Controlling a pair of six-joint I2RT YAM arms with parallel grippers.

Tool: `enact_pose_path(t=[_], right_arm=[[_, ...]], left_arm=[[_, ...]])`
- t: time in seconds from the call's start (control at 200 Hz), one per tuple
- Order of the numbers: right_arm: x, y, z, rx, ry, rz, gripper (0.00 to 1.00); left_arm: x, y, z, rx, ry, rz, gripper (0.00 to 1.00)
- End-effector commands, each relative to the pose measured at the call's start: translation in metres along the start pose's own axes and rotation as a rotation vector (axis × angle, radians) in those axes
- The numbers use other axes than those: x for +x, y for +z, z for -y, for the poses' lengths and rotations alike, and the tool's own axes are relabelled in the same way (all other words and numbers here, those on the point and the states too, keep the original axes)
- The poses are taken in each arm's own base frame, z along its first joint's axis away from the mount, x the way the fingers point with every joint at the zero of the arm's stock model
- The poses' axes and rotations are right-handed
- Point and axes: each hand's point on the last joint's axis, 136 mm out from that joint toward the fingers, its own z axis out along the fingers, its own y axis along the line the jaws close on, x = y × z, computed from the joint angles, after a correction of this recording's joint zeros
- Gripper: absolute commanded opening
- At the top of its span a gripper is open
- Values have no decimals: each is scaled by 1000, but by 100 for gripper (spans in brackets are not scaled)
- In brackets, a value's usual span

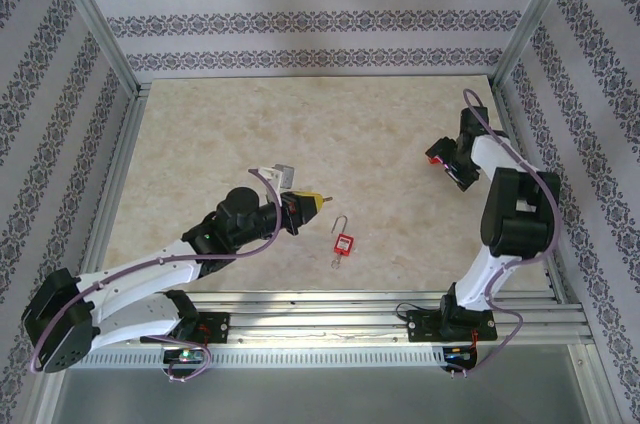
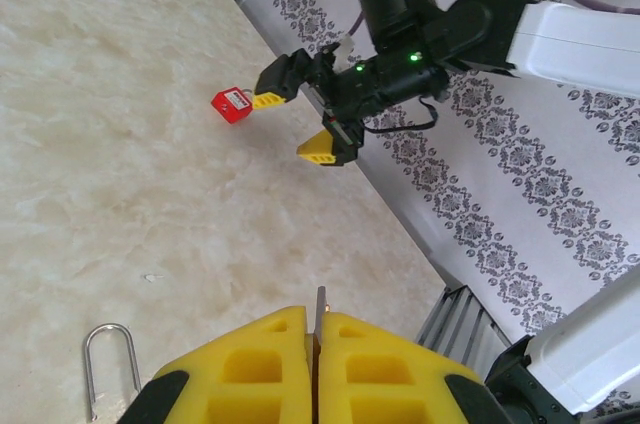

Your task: Unlock with the key

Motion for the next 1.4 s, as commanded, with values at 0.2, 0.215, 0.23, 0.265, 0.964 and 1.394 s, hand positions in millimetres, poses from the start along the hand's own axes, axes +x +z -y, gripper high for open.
enact_pose_path(t=[0.2, 0.215, 0.23, 0.265, 0.964, 1.394], right_arm=[[-24, 19, -22, -14, 90, -17, 93], [-25, 20, -22, -10, 92, -16, 93], [-25, 21, -23, -8, 91, -18, 93], [-26, 24, -23, -6, 94, -27, 93], [-28, 53, -42, 158, 15, -125, 82], [-23, 56, -23, 277, -62, -149, 51]], left_arm=[[-5, -18, -3, -20, 15, 36, 0], [-5, -19, -3, -21, 14, 37, 0], [-5, -19, -2, -21, 16, 39, 0], [-6, -20, -2, -20, 17, 40, 0], [-7, -38, -8, -57, 33, 68, 0], [-9, -44, -9, -76, 40, 72, 0]])
